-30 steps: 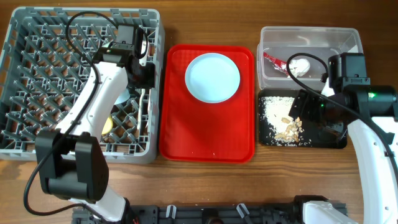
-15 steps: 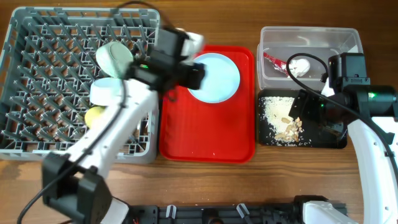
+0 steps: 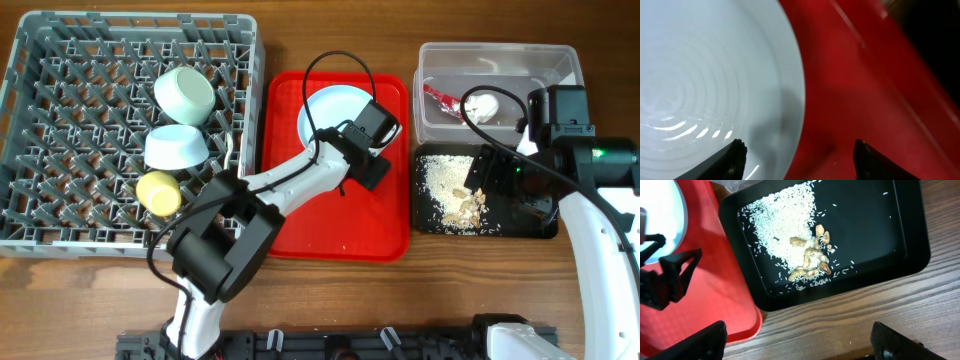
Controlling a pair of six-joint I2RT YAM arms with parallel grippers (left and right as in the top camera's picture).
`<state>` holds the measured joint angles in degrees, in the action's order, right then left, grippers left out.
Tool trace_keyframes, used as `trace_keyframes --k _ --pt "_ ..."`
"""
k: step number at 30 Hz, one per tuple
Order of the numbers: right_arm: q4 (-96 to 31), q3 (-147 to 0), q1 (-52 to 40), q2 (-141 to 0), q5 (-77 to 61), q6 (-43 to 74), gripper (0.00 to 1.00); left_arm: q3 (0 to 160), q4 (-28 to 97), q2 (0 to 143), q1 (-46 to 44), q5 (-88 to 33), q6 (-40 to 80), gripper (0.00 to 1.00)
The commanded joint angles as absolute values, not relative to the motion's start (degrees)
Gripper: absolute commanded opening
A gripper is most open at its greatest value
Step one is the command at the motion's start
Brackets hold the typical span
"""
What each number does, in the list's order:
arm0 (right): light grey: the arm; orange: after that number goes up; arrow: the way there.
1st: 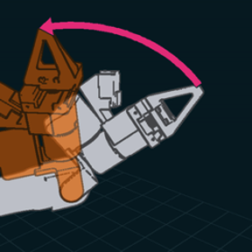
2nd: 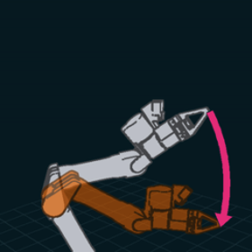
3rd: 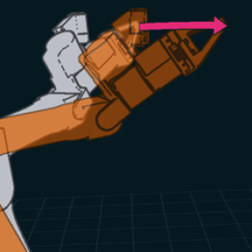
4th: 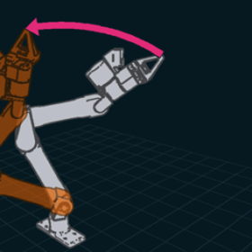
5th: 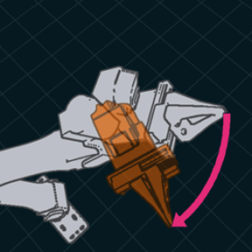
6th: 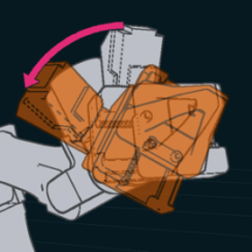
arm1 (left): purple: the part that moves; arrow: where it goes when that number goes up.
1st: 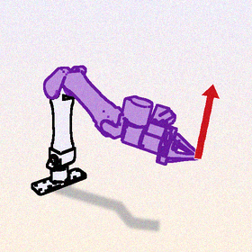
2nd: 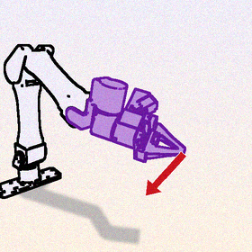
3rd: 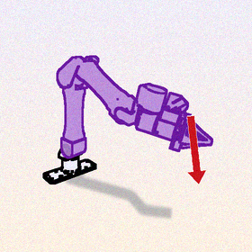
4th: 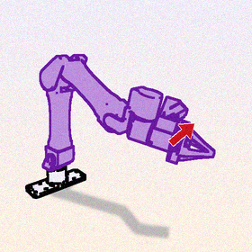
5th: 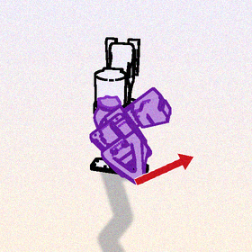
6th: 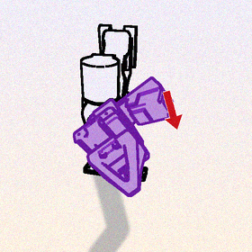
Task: Sort waste into correct bins and load items into the dishwasher rack
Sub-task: 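Reach the left gripper to the light-blue plate and grip its rim, then lift the plate left and stand it upright in the rack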
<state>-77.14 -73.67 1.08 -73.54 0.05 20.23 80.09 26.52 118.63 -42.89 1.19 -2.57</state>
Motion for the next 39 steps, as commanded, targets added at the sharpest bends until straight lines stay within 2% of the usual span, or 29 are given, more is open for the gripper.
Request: trace_keyframes --k 1,2,3,8,17,23,30,39 --pt "-77.21 -74.76 1.21 -72.90 -0.01 19.64 0.93 80.51 27.03 120.14 -42.61 3.11 -3.86 0.67" --pt "-77.21 -74.76 1.21 -72.90 -0.01 19.62 0.93 80.51 27.49 120.16 -42.59 3.07 -3.86 0.65" --pt "-77.21 -74.76 1.21 -72.90 -0.01 19.66 0.93 80.51 28.10 120.16 -42.59 3.07 -3.81 0.57" --pt "-77.21 -74.76 1.21 -72.90 -0.01 19.64 0.93 80.51 32.93 120.16 -42.65 1.76 -2.52 0.32" --pt "-77.34 -74.76 1.21 -72.90 -0.01 19.59 0.93 80.51 34.30 120.16 -42.65 1.78 -2.52 0.12" --pt "-77.30 -74.76 1.21 -72.90 -0.01 19.59 0.93 80.51 34.33 120.16 -42.65 1.80 -2.55 0.04" --pt "-77.30 -74.76 1.21 -72.90 0.01 19.53 0.93 80.68 34.35 118.76 -42.68 1.78 -2.50 0.04" --pt "-77.23 -74.76 1.21 -72.90 0.01 19.53 0.93 81.14 34.63 100.75 -43.11 1.76 -2.50 0.04"
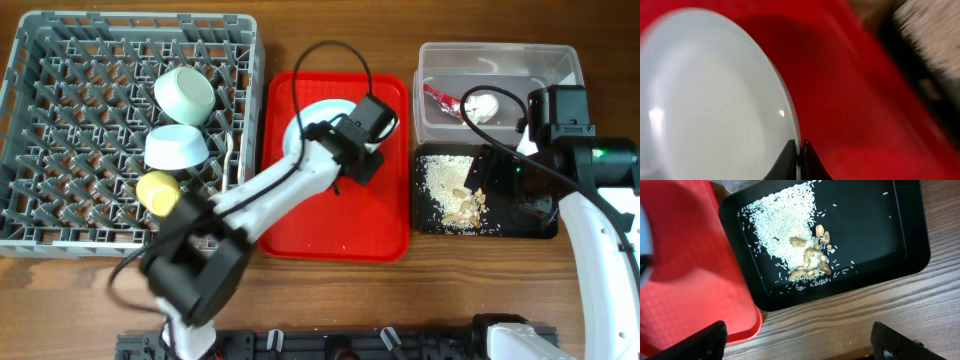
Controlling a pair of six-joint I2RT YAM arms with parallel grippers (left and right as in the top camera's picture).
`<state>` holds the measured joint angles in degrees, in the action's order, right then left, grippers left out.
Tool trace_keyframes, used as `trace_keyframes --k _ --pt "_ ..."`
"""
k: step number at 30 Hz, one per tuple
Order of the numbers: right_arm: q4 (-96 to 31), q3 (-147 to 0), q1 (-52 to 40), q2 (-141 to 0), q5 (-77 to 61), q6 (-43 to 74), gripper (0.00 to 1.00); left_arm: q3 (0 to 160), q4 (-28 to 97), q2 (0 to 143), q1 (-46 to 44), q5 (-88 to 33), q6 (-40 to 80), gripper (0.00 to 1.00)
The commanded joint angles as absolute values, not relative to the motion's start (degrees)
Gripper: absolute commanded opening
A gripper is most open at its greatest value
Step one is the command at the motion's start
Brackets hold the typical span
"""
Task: Sort waste into correct bins and load items into the dishwasher rack
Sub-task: 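Lift the plate left and stand it upright in the rack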
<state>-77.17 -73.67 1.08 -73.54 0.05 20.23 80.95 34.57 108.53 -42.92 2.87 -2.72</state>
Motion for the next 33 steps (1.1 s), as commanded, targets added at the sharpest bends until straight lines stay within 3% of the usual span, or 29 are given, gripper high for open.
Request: trace_keyframes --k 1,8,13,21,29,33 --pt "-77.23 -74.76 1.21 -72.90 0.01 19.53 0.93 81.14 34.83 98.80 -42.83 1.78 -2.50 0.04" --pt "-77.30 -74.76 1.21 -72.90 0.01 19.53 0.93 81.14 34.96 86.63 -36.10 -1.78 0.73 0.04" --pt "-77.30 -74.76 1.21 -72.90 -0.01 19.53 0.93 81.12 35.16 82.08 -21.58 -17.85 5.98 0.04" --pt "-77.25 -74.76 1.21 -72.90 -0.01 19.55 0.93 81.10 38.33 87.81 -2.92 -47.16 10.15 0.04" --pt "-77.52 -74.76 1.21 -72.90 -0.01 19.57 0.93 80.97 41.43 96.68 2.87 -47.09 10.11 0.04" --pt "-77.62 -74.76 1.21 -72.90 -0.01 19.57 0.93 80.97 41.45 97.30 3.29 -42.48 10.09 0.13"
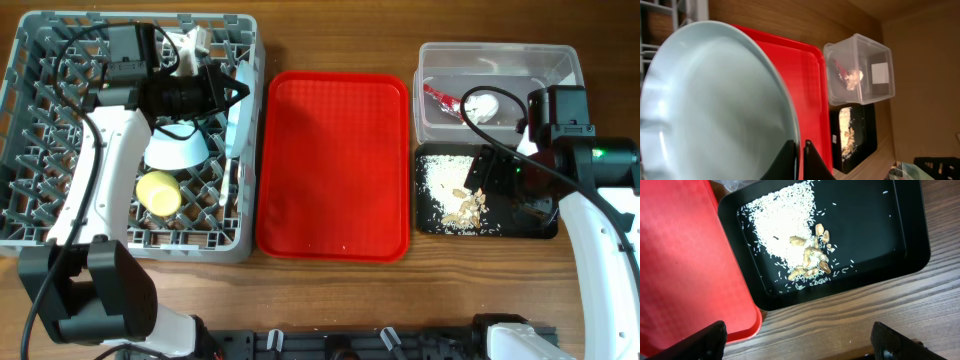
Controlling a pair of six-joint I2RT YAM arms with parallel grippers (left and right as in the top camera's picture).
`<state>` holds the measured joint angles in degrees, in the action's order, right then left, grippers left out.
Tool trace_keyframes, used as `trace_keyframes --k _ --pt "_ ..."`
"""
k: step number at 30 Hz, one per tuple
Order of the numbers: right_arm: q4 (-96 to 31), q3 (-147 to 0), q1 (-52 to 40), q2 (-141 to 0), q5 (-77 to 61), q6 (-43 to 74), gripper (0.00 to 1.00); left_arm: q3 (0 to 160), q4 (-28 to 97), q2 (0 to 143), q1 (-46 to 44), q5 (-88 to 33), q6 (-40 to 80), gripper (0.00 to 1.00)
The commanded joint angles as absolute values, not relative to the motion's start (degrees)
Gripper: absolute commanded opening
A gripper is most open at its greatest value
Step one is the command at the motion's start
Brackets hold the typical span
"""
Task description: Sort waste into correct bins and load items into the dishwasher rack
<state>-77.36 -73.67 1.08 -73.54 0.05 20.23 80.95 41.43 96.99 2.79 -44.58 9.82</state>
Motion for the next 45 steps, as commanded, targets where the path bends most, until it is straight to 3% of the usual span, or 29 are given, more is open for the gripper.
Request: trace_keyframes --k 1,3,4,6,8,10,14,20,25,30,37,45 --pt "-77.62 -74.76 1.21 -72.90 -0.01 19.57 0.93 80.97 41.45 97.27 3.29 -42.54 10.11 0.19" --pt "-77.60 -74.76 1.21 -72.90 -0.01 19.55 0.93 80.97 41.52 97.25 3.29 -42.57 10.15 0.52" --pt "-77.62 -74.76 1.21 -72.90 -0.01 19.57 0.93 80.97 41.69 97.01 3.29 -42.54 10.52 0.78" --pt "-77.56 -74.76 1.21 -72.90 0.03 19.53 0.93 80.97 41.67 95.74 3.29 -42.48 11.16 1.00" --pt "-76.79 -74.76 1.21 -72.90 0.23 19.46 0.93 80.97 41.67 93.82 3.36 -40.51 11.18 1.00" --pt "-74.43 -74.76 1.21 -72.90 -0.05 19.31 1.00 80.97 42.46 90.56 3.36 -33.01 11.18 1.00" --pt "-67.85 -74.76 1.17 -72.90 -10.07 5.93 1.00 80.97 48.38 86.19 3.33 -18.55 12.40 1.00" --pt "-65.45 -74.67 1.15 -74.02 -10.24 6.20 1.00 80.95 66.52 86.04 3.33 -9.19 16.14 1.00" --pt "-67.88 -74.32 1.15 -72.71 -9.65 9.19 1.00 80.25 74.70 85.14 3.27 -3.79 17.19 1.00" --pt "-62.67 -67.35 1.15 -61.63 -9.45 10.17 1.00 72.49 69.65 73.91 2.31 -3.57 15.09 1.00" --pt "-57.78 -57.84 1.15 -37.69 -3.81 12.08 1.00 52.10 56.99 40.40 -3.66 -3.55 14.61 1.00" --pt "-58.30 -57.82 1.15 -35.42 -3.81 12.08 1.00 51.59 57.67 30.59 -3.64 -3.53 14.59 1.00"
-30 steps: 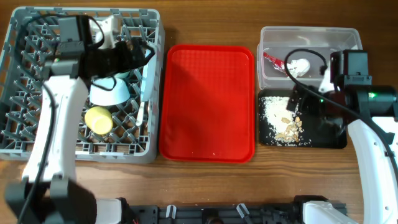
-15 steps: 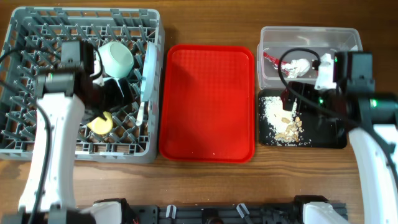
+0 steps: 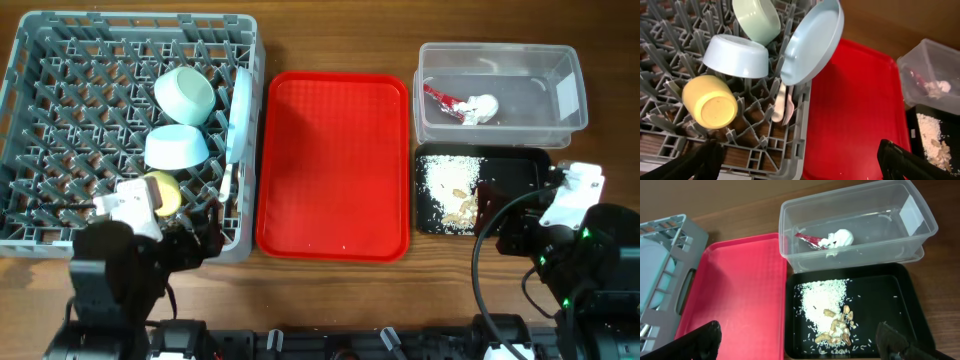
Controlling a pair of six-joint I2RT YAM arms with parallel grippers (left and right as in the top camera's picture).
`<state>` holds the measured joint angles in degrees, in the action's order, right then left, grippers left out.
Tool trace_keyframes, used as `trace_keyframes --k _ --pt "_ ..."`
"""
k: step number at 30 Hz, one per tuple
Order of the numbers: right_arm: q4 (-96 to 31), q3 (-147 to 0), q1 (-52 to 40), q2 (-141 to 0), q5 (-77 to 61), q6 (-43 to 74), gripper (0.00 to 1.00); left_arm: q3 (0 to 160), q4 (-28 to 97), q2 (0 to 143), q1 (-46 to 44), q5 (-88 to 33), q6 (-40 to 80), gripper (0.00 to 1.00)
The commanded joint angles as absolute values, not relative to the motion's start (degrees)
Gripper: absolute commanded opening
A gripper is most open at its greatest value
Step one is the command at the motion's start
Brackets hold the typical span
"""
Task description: Sort waste into correct bins and load items into the dishwasher rack
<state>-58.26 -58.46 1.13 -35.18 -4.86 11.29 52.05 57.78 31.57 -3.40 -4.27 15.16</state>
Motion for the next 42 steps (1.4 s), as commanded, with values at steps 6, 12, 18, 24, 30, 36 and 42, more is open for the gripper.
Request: trace_keyframes --k 6,12,18,24,30,36,42 --pt "-58.30 -57.82 1.15 -35.79 -3.81 12.08 0.99 51.59 57.71 30.74 -3.64 -3.53 14.59 1.00" --pt "-58.52 -57.82 1.15 -35.64 -3.81 12.03 1.00 51.59 57.71 30.74 -3.64 -3.53 14.59 1.00" --pt "-53.84 -56.49 0.86 -33.17 -2.50 11.75 1.00 51.59 57.69 30.74 -3.64 -3.53 14.59 1.00" --pt "-27.42 -36.75 -3.60 -15.25 -3.49 9.34 1.00 51.59 57.69 30.74 -3.64 -3.53 14.59 1.00" --pt "-6.55 -20.45 -3.60 -4.23 -4.03 9.34 1.00 51.59 57.69 30.74 -3.64 -3.53 14.59 1.00" --pt "4.91 -10.37 -3.60 -0.14 -4.05 9.02 1.00 51.59 57.69 30.74 -3.64 -3.53 14.59 1.00" --pt "5.98 -5.37 -3.60 -0.19 -4.93 8.97 1.00 51.59 57.69 30.74 -3.64 -3.53 14.59 1.00"
